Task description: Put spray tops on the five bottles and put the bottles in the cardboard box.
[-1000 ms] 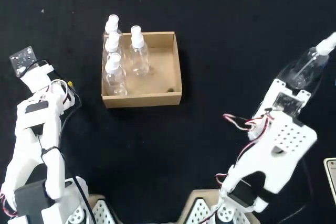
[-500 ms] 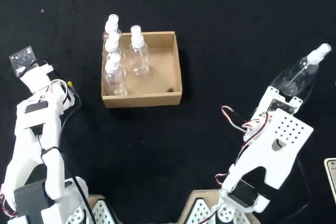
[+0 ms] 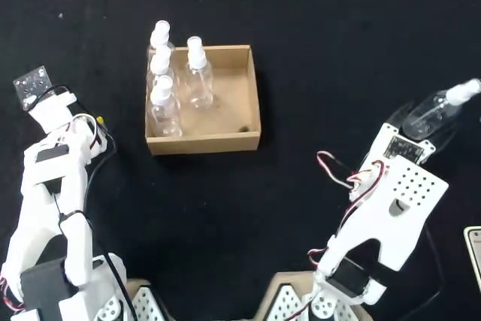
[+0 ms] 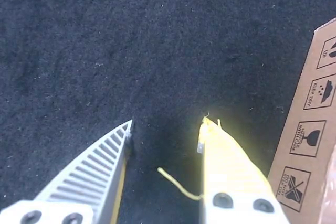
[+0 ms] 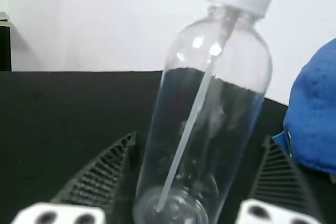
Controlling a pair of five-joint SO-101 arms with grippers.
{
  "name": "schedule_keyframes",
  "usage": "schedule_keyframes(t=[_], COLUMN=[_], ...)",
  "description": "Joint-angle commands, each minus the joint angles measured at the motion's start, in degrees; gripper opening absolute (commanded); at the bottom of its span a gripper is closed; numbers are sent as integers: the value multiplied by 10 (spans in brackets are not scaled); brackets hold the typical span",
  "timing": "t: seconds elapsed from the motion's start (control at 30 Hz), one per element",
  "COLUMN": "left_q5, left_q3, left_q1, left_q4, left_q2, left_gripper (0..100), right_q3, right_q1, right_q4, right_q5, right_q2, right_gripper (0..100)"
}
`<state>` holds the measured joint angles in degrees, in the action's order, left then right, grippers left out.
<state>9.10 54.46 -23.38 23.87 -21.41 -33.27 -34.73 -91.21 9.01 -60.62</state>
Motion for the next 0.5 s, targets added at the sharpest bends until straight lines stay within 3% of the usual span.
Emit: schedule_keyframes(t=[0.0, 0.27, 0.47], left_q5=[6, 5, 4], left_q3=[-2, -2, -2], left_q1=[0, 0, 0], left_q4=[-12, -12, -12], left_q2=[-17, -17, -17], left_gripper=[177, 177, 177], right_q3=[8, -89, -130], right_q1=[18, 22, 17], right_q4=[4, 16, 238], right_q5=[5, 4, 2], right_q2=[31, 158, 323], right_gripper=[327, 406, 406])
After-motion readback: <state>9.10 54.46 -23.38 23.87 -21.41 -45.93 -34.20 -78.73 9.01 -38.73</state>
